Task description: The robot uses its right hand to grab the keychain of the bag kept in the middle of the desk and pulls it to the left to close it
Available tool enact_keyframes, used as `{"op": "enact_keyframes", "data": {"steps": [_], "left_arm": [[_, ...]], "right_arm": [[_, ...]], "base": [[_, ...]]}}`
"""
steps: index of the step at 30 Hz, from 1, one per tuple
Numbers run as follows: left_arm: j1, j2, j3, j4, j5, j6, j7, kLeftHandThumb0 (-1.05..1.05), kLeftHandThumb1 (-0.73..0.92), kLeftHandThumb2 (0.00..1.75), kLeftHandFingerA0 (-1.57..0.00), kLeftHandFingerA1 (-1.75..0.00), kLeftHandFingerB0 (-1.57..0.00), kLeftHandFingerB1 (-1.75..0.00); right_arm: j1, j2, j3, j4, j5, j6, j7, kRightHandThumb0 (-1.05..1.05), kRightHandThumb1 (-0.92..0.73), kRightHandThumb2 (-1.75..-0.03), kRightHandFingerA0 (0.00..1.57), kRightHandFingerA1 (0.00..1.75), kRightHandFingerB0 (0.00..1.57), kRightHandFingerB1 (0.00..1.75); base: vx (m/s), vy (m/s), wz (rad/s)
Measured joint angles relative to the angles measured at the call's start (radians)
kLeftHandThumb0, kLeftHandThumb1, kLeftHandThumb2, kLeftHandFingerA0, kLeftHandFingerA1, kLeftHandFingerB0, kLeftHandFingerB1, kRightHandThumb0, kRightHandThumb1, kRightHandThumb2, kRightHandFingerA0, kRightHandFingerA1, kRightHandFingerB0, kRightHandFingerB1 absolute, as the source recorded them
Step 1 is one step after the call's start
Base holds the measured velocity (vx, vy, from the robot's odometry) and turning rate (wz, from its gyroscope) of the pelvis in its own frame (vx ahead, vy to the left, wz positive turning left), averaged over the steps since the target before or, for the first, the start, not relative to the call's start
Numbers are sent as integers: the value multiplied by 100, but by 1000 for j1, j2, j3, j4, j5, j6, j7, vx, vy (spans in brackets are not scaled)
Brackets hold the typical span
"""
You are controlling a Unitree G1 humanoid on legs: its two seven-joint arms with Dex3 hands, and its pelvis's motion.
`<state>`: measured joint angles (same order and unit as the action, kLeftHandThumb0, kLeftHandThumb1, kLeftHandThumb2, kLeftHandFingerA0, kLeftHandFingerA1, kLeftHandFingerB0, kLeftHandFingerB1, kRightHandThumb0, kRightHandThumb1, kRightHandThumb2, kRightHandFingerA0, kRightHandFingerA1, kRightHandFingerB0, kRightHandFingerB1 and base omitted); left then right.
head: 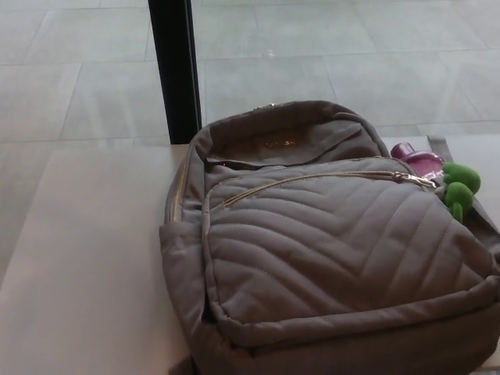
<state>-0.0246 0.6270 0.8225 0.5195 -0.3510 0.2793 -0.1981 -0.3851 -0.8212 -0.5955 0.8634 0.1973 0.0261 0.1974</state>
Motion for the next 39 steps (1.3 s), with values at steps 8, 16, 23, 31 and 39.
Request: {"op": "enact_keyframes", "data": {"steps": [8,16,23,31,39], "left_arm": [[12,-4,-14,-19,-5,0,2,-51,35,87,-61,-76,-47,-67],[72,-48,-80,-40,-3,-3,-3,-51,33,84,-63,-75,-56,-70],[130,-82,-104,-97,-4,-3,-5,-43,34,85,-58,-73,-50,-68],[176,-114,-104,-134,-13,-3,-15,-40,33,84,-58,-73,-54,-69],[189,-116,-113,-124,-12,-3,-20,-32,51,57,-62,-70,-59,-63]], "right_arm": [[-205,15,149,-235,-7,65,-12,-66,-46,-81,22,49,13,40],[-374,89,413,-349,-44,133,58,-68,-45,-82,26,51,14,41],[-414,95,574,-305,-124,138,104,-63,-46,-79,28,51,19,41],[-406,81,671,-263,-224,121,123,-48,-57,-57,32,38,30,31],[-407,72,719,-198,-306,45,130,-46,-57,-57,29,40,35,32]], "base": [[0,0,0],[0,0,0],[0,0,0],[0,0,0],[0,0,0]]}}
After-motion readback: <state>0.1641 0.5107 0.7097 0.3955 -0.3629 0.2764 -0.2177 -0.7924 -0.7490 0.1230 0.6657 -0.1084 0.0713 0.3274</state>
